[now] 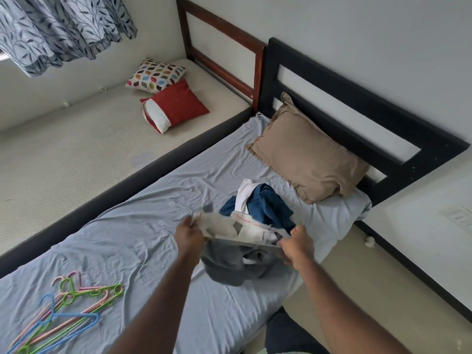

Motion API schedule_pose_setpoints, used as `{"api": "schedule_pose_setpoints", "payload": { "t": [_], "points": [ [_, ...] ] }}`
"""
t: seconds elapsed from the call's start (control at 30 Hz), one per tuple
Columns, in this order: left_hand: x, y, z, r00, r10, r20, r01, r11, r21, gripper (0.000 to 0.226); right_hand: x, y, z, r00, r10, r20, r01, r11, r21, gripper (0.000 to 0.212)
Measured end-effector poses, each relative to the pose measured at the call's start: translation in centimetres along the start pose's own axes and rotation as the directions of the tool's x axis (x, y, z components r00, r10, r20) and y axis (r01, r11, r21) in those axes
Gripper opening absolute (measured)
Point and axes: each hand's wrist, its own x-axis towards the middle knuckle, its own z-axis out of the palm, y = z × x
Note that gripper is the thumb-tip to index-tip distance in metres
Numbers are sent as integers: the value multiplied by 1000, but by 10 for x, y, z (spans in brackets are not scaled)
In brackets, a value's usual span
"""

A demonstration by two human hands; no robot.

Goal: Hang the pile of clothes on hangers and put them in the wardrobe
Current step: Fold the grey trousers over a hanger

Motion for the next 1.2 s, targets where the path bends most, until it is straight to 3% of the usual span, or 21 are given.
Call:
{"api": "schedule_pose_setpoints", "payload": {
  "t": [0.07,0.1,0.2,0.27,0.4,0.53,0.73,0.8,0.87,0.93,1.0,1.13,1.2],
  "points": [
    [-7,39,-1,986,31,167,15,963,-269,36,-8,16,14,982,153,114,-145,987,-72,57],
    [-13,55,-2,973,91,212,-28,958,-286,35,-12,23,22,962,223,156,-215,974,-70,54],
    [-27,95,-11,917,326,229,-290,940,-178,21,-15,35,39,872,405,273,-429,903,29,17],
    [-31,113,-23,883,388,262,-371,921,-115,16,-12,47,44,824,452,341,-513,852,108,15],
    [-31,140,-50,834,425,351,-445,895,-25,24,-12,51,48,788,448,423,-570,791,224,13],
    [-40,159,-64,824,439,358,-473,881,9,33,-15,39,55,781,432,451,-555,811,184,13],
    [-55,192,-81,791,488,369,-500,863,-68,21,-28,30,58,698,291,654,-573,775,267,32],
    [-49,201,-94,752,554,358,-600,799,24,22,-25,20,58,776,176,606,-449,829,335,32],
    [-35,209,-112,709,619,339,-700,676,231,22,-16,1,47,910,5,415,-159,928,337,29],
    [-13,217,-136,737,602,307,-672,609,421,24,-7,-30,15,966,-136,221,89,974,210,21],
    [3,222,-161,800,528,285,-590,609,529,29,-3,-65,-31,975,-208,84,199,975,103,23],
    [23,235,-185,811,521,265,-560,564,607,37,-10,-145,-125,940,-340,-6,339,938,-70,18],
    [22,250,-193,804,499,324,-587,579,566,37,-19,-191,-167,918,-394,-52,390,918,-73,20]
  ]
}}
